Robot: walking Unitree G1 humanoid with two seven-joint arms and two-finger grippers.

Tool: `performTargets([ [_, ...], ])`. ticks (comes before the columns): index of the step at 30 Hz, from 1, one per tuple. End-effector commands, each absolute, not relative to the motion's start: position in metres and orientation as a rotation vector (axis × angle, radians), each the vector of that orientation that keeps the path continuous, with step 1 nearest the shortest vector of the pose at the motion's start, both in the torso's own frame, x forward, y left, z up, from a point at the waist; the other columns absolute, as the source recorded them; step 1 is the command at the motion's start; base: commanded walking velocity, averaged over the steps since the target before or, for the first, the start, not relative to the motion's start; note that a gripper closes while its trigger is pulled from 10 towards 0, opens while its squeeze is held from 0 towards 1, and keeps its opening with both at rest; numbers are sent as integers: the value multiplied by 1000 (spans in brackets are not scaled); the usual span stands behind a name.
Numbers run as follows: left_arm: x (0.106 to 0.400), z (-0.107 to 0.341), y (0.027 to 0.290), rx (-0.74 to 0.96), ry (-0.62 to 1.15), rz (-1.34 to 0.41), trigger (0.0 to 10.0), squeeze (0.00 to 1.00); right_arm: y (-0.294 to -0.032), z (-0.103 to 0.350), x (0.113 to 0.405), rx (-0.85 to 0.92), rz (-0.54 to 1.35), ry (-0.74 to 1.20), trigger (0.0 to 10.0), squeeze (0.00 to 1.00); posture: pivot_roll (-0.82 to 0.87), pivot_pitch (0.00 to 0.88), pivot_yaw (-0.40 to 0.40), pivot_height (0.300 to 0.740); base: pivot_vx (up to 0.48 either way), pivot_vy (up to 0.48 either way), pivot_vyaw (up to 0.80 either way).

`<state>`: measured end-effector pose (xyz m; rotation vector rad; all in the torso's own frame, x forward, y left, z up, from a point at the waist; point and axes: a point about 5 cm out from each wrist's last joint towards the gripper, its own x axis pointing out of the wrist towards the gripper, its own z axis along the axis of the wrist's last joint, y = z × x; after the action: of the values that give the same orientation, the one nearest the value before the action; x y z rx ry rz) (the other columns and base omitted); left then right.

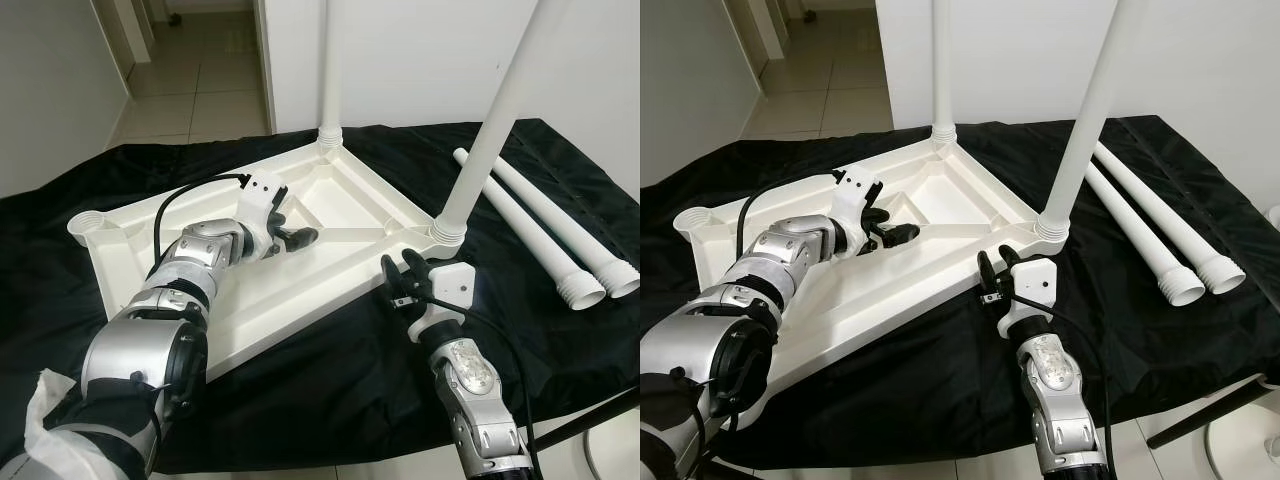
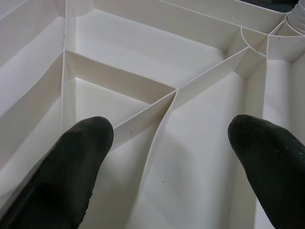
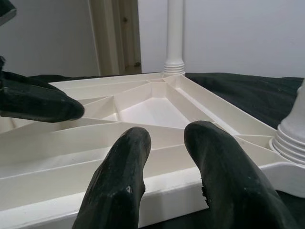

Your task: Building children table

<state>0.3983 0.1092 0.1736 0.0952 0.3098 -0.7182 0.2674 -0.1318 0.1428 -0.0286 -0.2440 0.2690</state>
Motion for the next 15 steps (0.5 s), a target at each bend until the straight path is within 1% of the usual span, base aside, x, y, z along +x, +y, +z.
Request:
performTargets([
  [1,410,170,139,182,287,-65,10000,1000,-130,142,265,-31,283,-234,10000,0,-153,0,58,740,0,0,0],
  [3,409,167,137,198,306,-76,10000,1000,-130,142,264,-33,289,-230,10000,0,-151,0,56,740,0,0,0],
  [4,408,165,137,218,321,-69,10000,929,-131,141,264,-34,292,-227,10000,0,-152,0,55,740,0,0,0],
  [5,408,163,137,232,326,-65,10000,835,-131,141,264,-34,293,-226,10000,0,-152,0,55,740,0,0,0],
  [7,408,163,137,232,326,-65,10000,835,-131,141,264,-34,293,-226,10000,0,-152,0,55,740,0,0,0],
  [8,408,162,137,239,331,-64,10000,0,-131,141,264,-34,293,-226,10000,0,-151,0,54,740,0,0,0],
  [12,404,152,135,329,391,-65,10000,0,-129,141,264,-36,299,-223,10000,0,-151,0,56,740,0,0,0],
  [15,403,149,136,346,406,-52,10000,0,-129,141,264,-38,300,-223,10000,0,-151,0,59,740,0,0,0],
])
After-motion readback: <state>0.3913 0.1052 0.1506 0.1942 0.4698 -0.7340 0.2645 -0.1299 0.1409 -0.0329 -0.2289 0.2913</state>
